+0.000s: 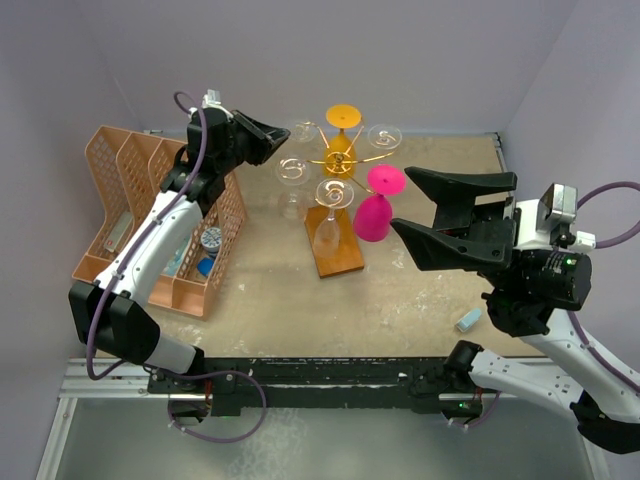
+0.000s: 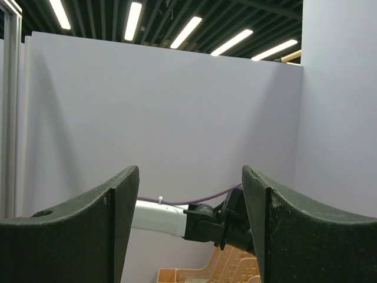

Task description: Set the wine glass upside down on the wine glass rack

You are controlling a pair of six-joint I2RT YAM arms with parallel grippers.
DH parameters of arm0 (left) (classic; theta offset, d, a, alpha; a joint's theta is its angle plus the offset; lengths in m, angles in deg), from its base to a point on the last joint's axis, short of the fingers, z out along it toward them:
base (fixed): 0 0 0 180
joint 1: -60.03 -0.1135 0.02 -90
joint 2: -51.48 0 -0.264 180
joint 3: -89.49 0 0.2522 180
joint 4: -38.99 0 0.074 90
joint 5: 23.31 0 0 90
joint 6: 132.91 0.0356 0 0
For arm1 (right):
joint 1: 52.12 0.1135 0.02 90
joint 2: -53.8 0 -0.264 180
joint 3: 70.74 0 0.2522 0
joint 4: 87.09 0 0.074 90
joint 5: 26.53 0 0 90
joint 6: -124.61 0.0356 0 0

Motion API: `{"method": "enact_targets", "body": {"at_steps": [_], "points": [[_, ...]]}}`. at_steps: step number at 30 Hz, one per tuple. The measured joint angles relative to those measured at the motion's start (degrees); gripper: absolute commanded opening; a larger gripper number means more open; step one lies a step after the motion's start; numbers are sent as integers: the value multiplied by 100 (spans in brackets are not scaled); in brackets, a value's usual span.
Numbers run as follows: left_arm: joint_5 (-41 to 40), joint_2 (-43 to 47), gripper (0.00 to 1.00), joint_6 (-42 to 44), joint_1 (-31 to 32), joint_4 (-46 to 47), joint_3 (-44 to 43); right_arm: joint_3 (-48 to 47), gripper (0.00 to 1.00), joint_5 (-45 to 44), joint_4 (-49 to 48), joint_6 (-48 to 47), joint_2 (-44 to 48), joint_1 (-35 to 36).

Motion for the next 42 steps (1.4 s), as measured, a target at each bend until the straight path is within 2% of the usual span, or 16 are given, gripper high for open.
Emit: {"method": "enact_targets", "body": {"at_steps": [8, 12, 22, 23, 26, 32, 37, 42], "points": [[22, 0, 13, 52, -33, -2, 4, 7, 72, 2, -24, 2, 2, 0], [15, 0, 17, 142, -33, -50, 4, 13, 72, 0, -39, 2, 2, 0], [-514, 339, 42, 1032, -37, -713, -22, 37, 70, -514, 280, 31, 26, 0], [-629, 431, 47, 1202, -39, -833, -50, 39, 70, -634, 391, 55, 39, 0], [-1088, 798, 51, 1812, -39, -1176, -125, 55, 70, -1331, 896, 179, 101, 0], [-2046, 1880, 54, 3027, -63, -1766, -92, 203, 71, -3473, 2430, 763, 326, 0], [-2649, 2938, 57, 3602, -63, -2037, 367, 229, 77, -4758, 3759, 1172, 651, 0], [-3147, 3834, 59, 3856, -63, -2374, 778, 229, 80, -5536, 4610, 1329, 1252, 0]]}}
